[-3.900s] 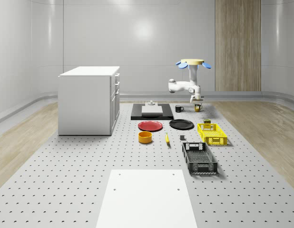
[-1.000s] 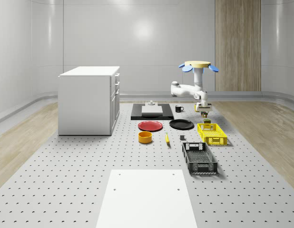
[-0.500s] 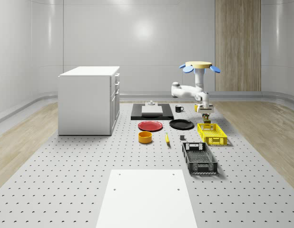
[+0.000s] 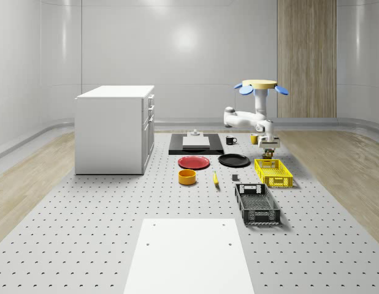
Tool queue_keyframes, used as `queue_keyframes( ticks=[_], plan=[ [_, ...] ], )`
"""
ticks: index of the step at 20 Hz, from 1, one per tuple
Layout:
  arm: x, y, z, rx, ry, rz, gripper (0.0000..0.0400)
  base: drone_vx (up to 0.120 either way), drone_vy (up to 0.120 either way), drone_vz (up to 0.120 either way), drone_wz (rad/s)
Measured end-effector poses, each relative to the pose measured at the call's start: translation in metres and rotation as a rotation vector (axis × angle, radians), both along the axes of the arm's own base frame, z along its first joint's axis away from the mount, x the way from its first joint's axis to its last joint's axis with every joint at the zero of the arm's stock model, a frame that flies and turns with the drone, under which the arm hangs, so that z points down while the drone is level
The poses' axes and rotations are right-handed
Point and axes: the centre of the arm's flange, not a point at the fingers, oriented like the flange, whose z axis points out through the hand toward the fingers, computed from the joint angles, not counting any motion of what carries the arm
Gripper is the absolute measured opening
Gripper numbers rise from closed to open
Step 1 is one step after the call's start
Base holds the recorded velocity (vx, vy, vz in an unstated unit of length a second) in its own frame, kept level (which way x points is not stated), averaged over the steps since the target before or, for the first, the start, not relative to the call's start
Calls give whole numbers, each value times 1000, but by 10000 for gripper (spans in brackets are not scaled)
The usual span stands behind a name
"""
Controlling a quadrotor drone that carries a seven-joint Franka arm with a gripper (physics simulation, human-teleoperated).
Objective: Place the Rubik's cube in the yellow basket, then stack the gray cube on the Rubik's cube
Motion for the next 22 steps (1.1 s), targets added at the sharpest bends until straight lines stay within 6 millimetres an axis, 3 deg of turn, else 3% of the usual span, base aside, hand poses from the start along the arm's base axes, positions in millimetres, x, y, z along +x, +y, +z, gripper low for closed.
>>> queue_keyframes(
  ticks=[5, 11, 17, 22],
  plan=[
    [0, 0, 4, 0, 0, 0, 325, 48, 0, 0, 0],
    [0, 0, 27, 0, 0, 0, 325, 0, 0, 0, 0],
    [0, 0, 46, 0, 0, 0, 325, 0, 0, -107, 0],
    [2, 0, 64, 0, 0, 0, 325, 0, 0, 0, 0]
  ],
)
